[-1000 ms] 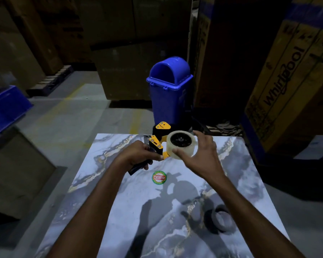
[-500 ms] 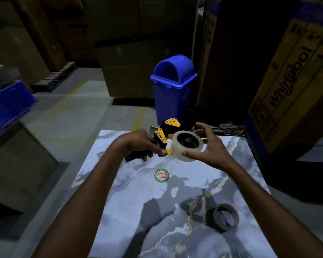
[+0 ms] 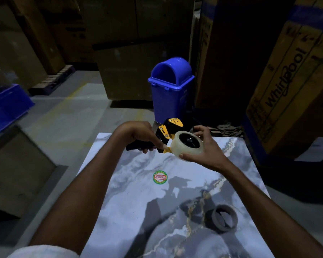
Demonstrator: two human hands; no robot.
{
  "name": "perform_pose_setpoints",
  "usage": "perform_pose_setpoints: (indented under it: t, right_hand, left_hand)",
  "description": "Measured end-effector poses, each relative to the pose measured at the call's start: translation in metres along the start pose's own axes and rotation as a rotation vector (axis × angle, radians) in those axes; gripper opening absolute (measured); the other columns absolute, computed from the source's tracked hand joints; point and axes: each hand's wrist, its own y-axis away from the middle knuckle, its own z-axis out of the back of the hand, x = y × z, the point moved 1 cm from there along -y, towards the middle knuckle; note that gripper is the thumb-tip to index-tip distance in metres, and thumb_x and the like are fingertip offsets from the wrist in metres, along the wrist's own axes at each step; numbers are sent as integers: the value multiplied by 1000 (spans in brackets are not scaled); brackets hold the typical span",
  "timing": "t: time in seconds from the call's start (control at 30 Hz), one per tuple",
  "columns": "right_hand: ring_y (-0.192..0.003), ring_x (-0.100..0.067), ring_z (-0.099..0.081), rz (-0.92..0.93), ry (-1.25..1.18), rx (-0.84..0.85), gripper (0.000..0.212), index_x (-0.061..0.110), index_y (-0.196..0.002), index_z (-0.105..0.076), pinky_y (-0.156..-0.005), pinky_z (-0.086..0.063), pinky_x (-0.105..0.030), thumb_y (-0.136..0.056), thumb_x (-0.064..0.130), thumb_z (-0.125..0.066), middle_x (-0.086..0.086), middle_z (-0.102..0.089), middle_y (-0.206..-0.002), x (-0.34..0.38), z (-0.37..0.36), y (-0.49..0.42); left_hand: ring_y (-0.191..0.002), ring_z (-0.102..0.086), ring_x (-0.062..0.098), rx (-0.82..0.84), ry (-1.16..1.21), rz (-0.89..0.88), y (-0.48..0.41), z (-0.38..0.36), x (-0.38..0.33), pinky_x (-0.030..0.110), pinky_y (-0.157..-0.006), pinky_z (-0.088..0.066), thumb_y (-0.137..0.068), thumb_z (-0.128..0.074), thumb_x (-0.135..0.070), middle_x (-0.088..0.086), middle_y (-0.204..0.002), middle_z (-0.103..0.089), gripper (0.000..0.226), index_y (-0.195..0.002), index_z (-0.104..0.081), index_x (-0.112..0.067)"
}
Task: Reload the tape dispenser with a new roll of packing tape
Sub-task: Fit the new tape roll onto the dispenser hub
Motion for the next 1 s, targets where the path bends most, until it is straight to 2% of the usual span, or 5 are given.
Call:
perform_pose_setpoints:
  t: [0.1, 0.37, 0.6, 0.77, 1.0]
  right_hand:
    - [-110, 2, -57, -39, -81, 31, 107, 38, -140, -30, -81, -51, -20, -56, 46, -97, 12, -55, -122, 2, 0, 5]
    - [-118, -2, -59, -90, -264, 112, 90, 48, -130, -37, -89, -60, -36, -65, 23, -95, 7, -60, -129, -4, -8, 14]
    - [-128, -10, -48, 61, 20, 79, 98, 41, -143, -23, -100, -48, -32, -69, 44, -88, 8, -44, -143, 6, -6, 21]
    - [-125, -15, -50, -56, -24, 49, 106, 45, -144, -18, -97, -49, -33, -67, 49, -89, 3, -46, -138, 10, -16, 21]
    - [-105, -16, -61, -156, -101, -63, 102, 45, -137, -27, -77, -47, -22, -60, 43, -94, 3, -62, -116, 1, -28, 32]
  left_hand:
    - [-49, -58, 17, 72, -126, 3, 1, 13, -6, 28, -55, -47, -81, -86, -33, 4, -63, -66, 29, -81, -77, -5]
    - [-51, -52, 16, 253, -256, 117, -4, 34, -16, 29, -53, -39, -84, -83, -38, 1, -61, -62, 36, -91, -74, -4]
    - [-49, -49, 14, 279, -269, 166, -6, 27, -27, 26, -52, -36, -89, -78, -34, -3, -55, -62, 28, -77, -74, -9]
    - [-50, -49, 13, 308, -294, 135, -5, 23, -32, 26, -52, -37, -92, -75, -33, -3, -57, -62, 26, -75, -75, -13]
    - [-46, -55, 16, 7, -632, -67, -11, 5, -33, 28, -53, -45, -72, -91, -40, -2, -59, -62, 28, -70, -72, -19]
